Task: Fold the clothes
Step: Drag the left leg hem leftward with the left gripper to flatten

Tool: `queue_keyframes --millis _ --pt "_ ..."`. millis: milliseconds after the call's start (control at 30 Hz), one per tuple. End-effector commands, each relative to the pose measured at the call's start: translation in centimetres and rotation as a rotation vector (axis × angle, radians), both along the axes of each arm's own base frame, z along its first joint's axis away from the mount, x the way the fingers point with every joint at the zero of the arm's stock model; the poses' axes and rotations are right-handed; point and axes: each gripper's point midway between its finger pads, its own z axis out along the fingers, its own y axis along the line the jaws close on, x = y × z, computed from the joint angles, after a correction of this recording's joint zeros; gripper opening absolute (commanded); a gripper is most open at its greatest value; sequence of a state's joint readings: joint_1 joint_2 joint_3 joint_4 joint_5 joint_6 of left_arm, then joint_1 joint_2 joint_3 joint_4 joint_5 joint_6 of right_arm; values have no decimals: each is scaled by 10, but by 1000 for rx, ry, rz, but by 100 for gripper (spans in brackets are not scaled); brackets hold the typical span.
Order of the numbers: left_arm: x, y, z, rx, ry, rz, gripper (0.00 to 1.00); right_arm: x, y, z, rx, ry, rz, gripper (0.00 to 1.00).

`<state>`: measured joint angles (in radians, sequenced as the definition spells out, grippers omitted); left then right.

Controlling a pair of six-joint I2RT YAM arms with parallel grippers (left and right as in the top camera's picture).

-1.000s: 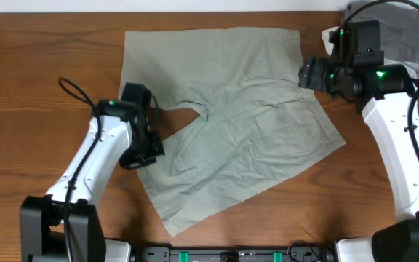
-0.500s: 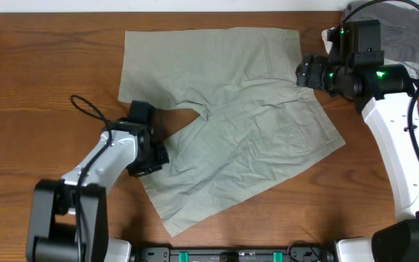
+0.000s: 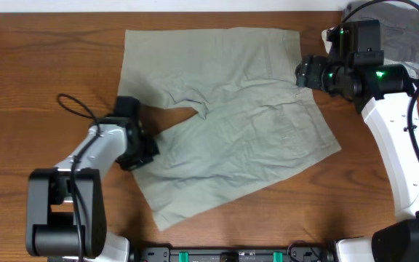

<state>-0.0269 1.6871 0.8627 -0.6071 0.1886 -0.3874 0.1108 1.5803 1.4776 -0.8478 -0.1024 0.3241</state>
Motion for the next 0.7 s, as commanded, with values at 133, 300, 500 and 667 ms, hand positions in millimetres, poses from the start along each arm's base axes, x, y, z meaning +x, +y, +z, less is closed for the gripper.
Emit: queue_keyframes --millis 133,300,500,667 --pt "8 54 -29 107 -29 39 6 -2 10 4 -3 -13 41 79" --pt "33 59 -23 123 -126 25 6 -2 10 3 -4 -12 40 79" --pt "65 66 -11 135 -239 40 6 -2 10 3 -5 -13 40 79" --pt "75 86 -4 185 -274 82 6 -1 9 2 -10 -12 36 78"
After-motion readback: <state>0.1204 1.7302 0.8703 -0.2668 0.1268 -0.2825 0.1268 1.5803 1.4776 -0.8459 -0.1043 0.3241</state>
